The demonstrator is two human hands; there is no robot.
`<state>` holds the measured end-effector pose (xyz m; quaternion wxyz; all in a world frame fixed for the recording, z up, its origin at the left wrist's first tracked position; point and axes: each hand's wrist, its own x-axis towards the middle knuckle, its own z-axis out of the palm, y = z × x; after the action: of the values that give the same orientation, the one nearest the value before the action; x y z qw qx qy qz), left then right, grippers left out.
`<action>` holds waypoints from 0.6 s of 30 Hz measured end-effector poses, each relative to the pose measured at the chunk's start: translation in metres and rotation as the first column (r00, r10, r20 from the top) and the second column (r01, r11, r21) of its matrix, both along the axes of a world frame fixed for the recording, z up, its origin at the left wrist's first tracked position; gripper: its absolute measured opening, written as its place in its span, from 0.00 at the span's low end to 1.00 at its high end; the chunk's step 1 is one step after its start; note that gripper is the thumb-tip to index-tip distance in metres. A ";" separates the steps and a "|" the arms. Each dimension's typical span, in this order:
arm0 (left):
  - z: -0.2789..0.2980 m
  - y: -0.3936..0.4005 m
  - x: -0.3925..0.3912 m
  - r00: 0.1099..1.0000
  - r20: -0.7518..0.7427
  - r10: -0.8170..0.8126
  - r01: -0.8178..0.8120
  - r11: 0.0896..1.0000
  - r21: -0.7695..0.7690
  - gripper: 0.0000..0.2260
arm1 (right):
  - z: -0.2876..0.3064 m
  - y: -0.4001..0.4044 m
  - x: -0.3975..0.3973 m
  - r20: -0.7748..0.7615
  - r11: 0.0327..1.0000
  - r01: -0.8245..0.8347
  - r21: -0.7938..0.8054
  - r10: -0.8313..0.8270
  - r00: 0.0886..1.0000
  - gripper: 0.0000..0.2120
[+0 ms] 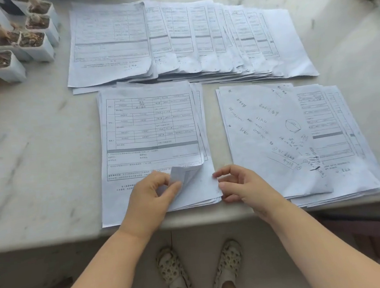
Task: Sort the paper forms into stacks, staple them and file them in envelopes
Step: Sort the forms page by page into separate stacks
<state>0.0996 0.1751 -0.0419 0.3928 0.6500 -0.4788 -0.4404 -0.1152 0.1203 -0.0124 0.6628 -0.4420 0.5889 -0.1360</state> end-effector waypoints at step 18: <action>0.000 -0.006 -0.025 0.918 0.397 0.005 0.063 0.985 -0.160 0.22 | 0.010 -0.026 0.006 -0.203 0.965 -0.188 0.184 0.225 0.953 0.07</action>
<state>0.0742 0.1686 -0.0418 0.3351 0.6827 -0.5935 -0.2635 -0.1097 0.0945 -0.0020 0.6371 -0.4583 0.6189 0.0329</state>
